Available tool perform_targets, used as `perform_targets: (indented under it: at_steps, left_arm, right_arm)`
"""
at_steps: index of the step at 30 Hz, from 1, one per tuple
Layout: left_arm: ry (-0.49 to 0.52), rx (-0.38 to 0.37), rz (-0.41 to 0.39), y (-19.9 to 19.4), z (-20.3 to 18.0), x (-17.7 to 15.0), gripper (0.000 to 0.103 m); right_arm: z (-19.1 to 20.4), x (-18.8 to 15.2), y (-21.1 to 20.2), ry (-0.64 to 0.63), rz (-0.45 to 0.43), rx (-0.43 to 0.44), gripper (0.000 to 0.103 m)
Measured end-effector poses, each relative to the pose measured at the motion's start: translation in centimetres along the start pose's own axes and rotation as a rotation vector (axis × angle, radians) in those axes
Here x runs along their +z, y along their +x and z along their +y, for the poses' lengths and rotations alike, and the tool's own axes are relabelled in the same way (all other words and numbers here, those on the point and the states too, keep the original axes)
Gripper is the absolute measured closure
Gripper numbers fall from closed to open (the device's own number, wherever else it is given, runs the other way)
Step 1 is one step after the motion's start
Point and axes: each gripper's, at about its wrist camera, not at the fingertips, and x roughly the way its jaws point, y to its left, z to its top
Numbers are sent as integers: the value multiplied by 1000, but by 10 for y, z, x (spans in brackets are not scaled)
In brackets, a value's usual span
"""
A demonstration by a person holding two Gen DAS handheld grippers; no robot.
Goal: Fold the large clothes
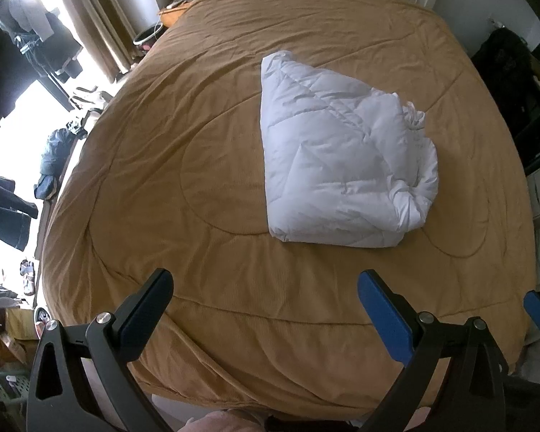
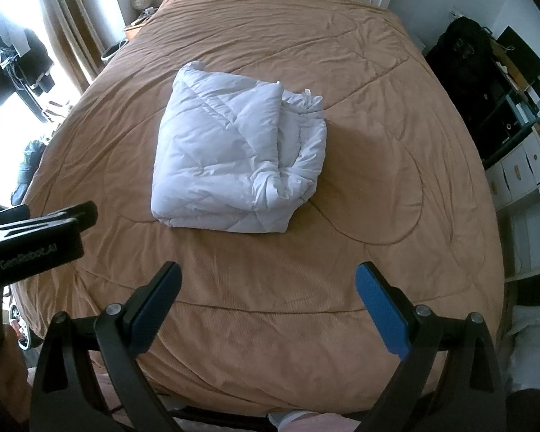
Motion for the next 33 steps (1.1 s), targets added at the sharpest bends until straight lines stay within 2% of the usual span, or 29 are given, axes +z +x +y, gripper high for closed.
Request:
perform_targets:
  at_steps: [33]
  left_arm:
    - [-1, 4, 6, 1, 0, -2, 1]
  right_arm:
    - [-3, 0, 0, -5, 0, 0, 5]
